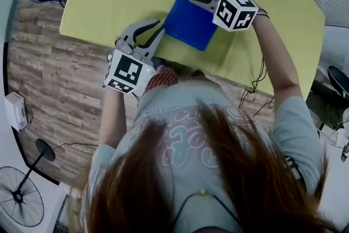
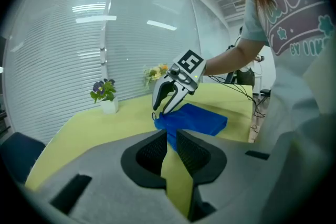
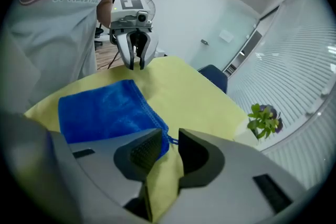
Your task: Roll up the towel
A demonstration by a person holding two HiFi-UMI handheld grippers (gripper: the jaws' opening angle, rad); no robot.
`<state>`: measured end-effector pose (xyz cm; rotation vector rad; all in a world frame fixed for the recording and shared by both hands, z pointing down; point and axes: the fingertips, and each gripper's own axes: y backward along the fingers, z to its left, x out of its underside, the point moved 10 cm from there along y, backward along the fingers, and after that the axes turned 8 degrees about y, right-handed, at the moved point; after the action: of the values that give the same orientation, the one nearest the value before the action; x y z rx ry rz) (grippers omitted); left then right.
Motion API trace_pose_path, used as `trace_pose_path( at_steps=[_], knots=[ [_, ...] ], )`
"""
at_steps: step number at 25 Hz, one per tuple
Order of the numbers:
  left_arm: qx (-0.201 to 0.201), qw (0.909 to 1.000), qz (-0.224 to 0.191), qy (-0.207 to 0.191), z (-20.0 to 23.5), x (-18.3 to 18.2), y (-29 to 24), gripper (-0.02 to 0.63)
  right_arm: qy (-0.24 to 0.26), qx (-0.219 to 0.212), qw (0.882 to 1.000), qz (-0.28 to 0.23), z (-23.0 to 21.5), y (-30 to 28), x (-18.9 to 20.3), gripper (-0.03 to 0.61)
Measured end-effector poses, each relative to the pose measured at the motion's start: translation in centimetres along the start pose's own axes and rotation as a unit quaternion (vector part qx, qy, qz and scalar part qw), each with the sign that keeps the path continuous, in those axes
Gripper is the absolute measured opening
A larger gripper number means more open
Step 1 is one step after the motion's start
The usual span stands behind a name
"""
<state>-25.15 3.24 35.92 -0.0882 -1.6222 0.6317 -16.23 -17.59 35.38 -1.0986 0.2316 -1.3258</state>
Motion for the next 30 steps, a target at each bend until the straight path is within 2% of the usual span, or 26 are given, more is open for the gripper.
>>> trace_pose_path(
  at_steps=[3,7,9,11,14,17,20,26,30],
  knots=[
    [0.056,0.9973,0.001,-0.047,0.5,-0.4,0.1,0.026,-0.048,0.054,0.997,-0.007,-0.1,1.6,-0.3,0.104],
    [0.137,0.9843,0.0,-0.112,1.1,-1.3,-0.6,0.028,-0.138,0.125,0.982,-0.036,2.6,5.1,-1.6,0.117],
    [0.191,0.9729,0.001,-0.131,1.5,-1.7,-0.8,0.032,-0.165,0.14,0.976,-0.039,5.1,6.0,-2.3,0.126],
    [0.249,0.9583,0.003,-0.14,1.2,-2.2,-1.2,0.073,-0.189,0.148,0.97,-0.044,7.7,6.6,-2.8,0.132],
    [0.293,0.9369,0.043,-0.185,0.2,-2.3,-2.0,0.12,-0.225,0.143,0.961,-0.066,11.6,6.9,-4.0,0.143],
    [0.289,0.9174,0.11,-0.25,-0.5,-1.7,-3.0,0.148,-0.227,0.136,0.962,-0.071,14.2,6.5,-5.0,0.152],
    [0.271,0.9039,0.158,-0.291,-0.7,-1.1,-3.2,0.149,-0.21,0.135,0.966,-0.062,15.9,6.3,-5.9,0.153],
    [0.24,0.9045,0.172,-0.308,-0.5,-1.1,-4.0,0.149,-0.172,0.117,0.978,-0.034,17.5,5.8,-6.1,0.153],
    [0.225,0.9017,0.174,-0.326,-1.1,-1.1,-3.8,0.148,-0.166,0.118,0.979,-0.018,17.5,5.5,-5.6,0.128]
  ],
)
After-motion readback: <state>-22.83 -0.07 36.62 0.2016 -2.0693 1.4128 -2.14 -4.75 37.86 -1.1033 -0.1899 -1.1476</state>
